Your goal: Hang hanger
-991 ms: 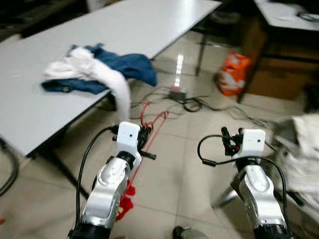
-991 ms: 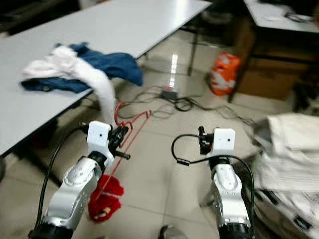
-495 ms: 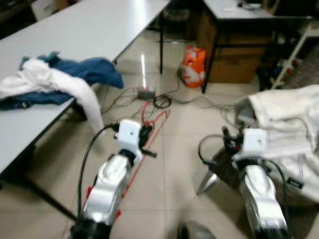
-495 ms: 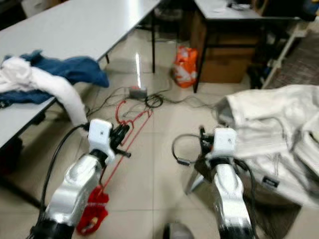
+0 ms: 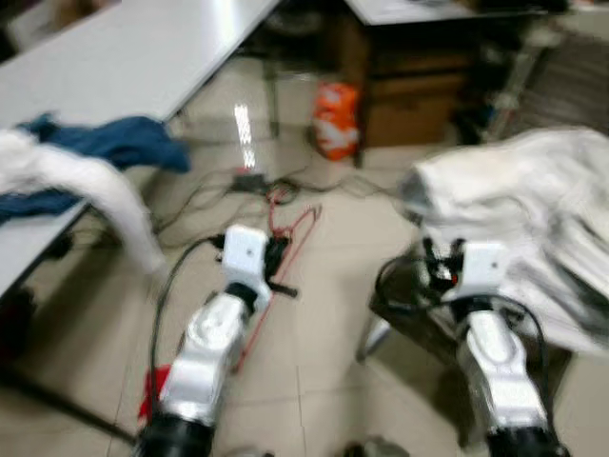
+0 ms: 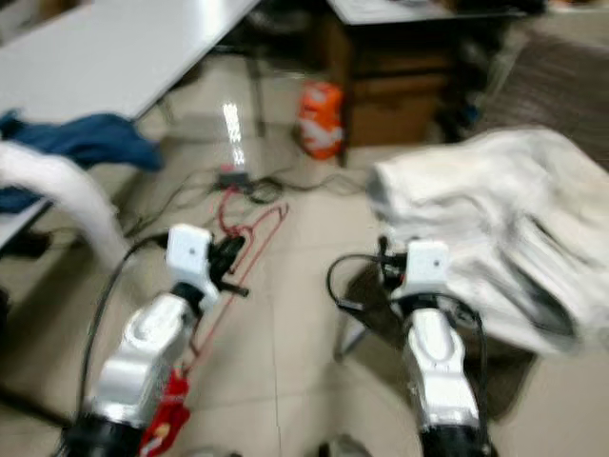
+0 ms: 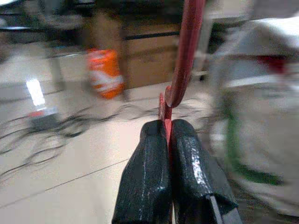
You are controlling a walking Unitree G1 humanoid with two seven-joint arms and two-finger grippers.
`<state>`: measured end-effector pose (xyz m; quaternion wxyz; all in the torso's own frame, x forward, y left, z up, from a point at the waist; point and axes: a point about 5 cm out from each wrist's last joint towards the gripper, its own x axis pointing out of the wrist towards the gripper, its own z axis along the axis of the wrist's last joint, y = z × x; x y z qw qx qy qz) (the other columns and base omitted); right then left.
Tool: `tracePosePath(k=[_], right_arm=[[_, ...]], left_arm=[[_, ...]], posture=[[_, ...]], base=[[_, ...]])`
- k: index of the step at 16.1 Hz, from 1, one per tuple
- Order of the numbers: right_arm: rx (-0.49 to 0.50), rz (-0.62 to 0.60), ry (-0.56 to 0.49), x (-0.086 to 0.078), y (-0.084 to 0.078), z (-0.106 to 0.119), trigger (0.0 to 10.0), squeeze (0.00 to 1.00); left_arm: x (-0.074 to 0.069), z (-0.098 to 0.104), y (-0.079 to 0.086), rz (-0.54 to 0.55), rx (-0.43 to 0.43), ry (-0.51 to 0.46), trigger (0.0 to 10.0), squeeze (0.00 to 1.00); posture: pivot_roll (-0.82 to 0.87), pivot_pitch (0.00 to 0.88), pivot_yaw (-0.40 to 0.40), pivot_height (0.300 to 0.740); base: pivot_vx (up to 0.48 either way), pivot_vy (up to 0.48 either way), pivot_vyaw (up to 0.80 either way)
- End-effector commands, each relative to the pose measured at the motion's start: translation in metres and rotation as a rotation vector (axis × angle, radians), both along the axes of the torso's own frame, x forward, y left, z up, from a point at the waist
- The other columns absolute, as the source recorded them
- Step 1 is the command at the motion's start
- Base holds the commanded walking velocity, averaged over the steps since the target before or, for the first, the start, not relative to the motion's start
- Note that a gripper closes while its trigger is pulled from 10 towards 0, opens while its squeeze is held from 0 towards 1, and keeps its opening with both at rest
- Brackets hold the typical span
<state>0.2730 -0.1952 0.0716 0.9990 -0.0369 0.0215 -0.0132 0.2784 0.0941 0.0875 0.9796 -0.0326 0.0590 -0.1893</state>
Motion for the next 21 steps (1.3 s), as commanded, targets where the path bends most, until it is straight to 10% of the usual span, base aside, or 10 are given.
tracePosePath(k=[1, 10, 11, 21], right_arm=[[-0.002, 0.021, -0.025, 0.002, 0.005, 0.003, 10.0, 0.00], [0.005, -0.111, 0.026, 0.002, -0.011, -0.004, 10.0, 0.00], [0.033, -0.115, 0.026, 0.002, -0.013, -0.004, 10.0, 1.00], [-0.177, -0.203, 0.004, 0.005, -0.039, 0.004, 10.0, 1.00]], left_arm=[[0.001, 0.001, 0.003, 0.005, 0.012, -0.014, 10.0, 0.00], [0.006, 0.004, 0.001, 0.007, 0.008, -0.026, 10.0, 0.00], [0.008, 0.005, 0.000, 0.009, 0.008, -0.031, 10.0, 0.00], [0.012, 0.008, -0.002, 0.011, 0.004, -0.042, 10.0, 0.00]], posture=[[-0.05, 0.000, 0.034, 0.740], [-0.06, 0.000, 0.044, 0.740], [-0.06, 0.000, 0.045, 0.740], [-0.07, 0.000, 0.047, 0.740]], base=[[0.000, 0.000, -0.70], [0.000, 0.000, -0.60], [0.000, 0.000, 0.00], [0.000, 0.000, 0.00]])
